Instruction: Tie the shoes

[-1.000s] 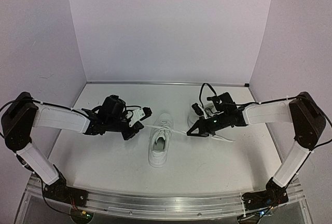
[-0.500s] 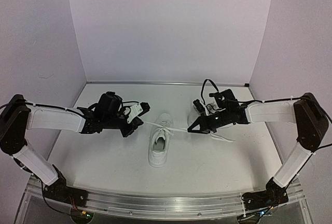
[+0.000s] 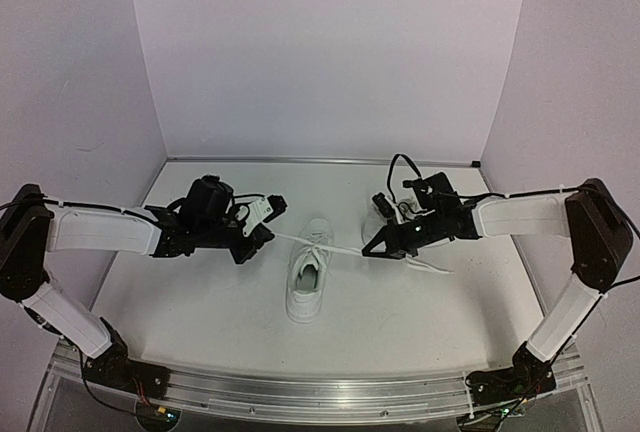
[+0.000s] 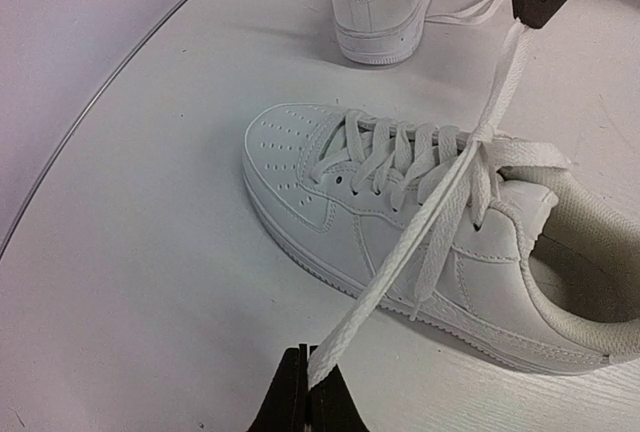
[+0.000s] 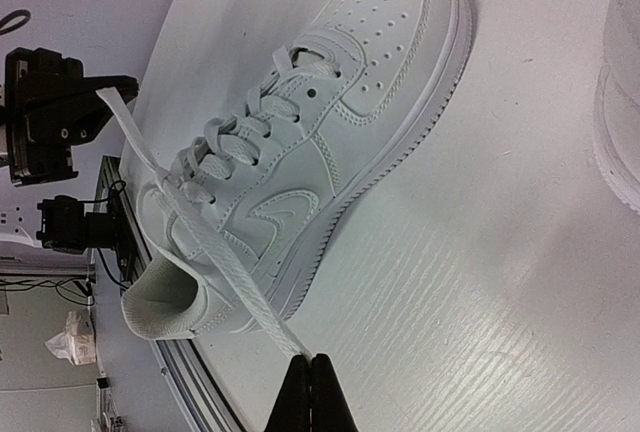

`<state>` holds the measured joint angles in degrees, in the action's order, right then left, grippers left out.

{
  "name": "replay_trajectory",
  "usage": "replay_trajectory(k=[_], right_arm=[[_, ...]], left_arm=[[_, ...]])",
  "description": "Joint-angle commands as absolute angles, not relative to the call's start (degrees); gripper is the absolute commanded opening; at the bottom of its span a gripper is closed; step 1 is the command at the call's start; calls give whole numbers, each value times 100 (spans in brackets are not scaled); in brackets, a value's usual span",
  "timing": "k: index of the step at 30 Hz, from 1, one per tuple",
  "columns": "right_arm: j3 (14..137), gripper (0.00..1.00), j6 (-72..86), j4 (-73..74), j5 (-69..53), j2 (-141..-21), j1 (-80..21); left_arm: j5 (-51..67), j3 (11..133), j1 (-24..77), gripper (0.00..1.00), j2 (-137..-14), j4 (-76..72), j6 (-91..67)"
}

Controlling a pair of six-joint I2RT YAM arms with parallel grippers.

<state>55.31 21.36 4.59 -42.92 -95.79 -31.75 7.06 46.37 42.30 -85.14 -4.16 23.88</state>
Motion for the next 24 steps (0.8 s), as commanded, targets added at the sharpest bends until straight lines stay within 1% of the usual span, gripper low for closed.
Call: replay_trajectory(k=[1, 6, 12, 15, 17, 18, 21, 22, 23, 24], right_arm=[[5510, 0, 2080, 874, -4010, -9699, -3016], [5761, 0, 2010, 866, -4275, -9756, -3267], [5913, 0, 1904, 917, -4508, -9854, -3599], [5893, 0, 1769, 1054, -4582, -9792, -3687], [5843, 1, 1706, 1130, -4608, -9707, -3692], [5812, 7, 1691, 1155, -4582, -9663, -3692], [5785, 33, 1646, 1216, -4547, -9536, -3691], [5796, 40, 1642, 1225, -4533, -9488, -3690], [5819, 44, 1636, 1246, -4501, -9431, -3673], [5834, 47, 1637, 1263, -4473, -9371, -3633]], left_arm=[[145, 4771, 3973, 0, -8524, -154, 2269], [535, 4909, 3985, 0, -8615, -174, 2286], [567, 4893, 3981, 0, -8581, -161, 2242], [492, 4770, 3981, 4, -8453, -267, 2150], [478, 4724, 3981, 8, -8363, -319, 2064], [507, 4728, 3982, 12, -8338, -300, 2028], [650, 4776, 3982, 29, -8250, -199, 1916], [678, 4778, 3983, 34, -8189, -169, 1853], [710, 4770, 3982, 38, -8095, -163, 1769], [730, 4745, 3981, 41, -7986, -184, 1681]])
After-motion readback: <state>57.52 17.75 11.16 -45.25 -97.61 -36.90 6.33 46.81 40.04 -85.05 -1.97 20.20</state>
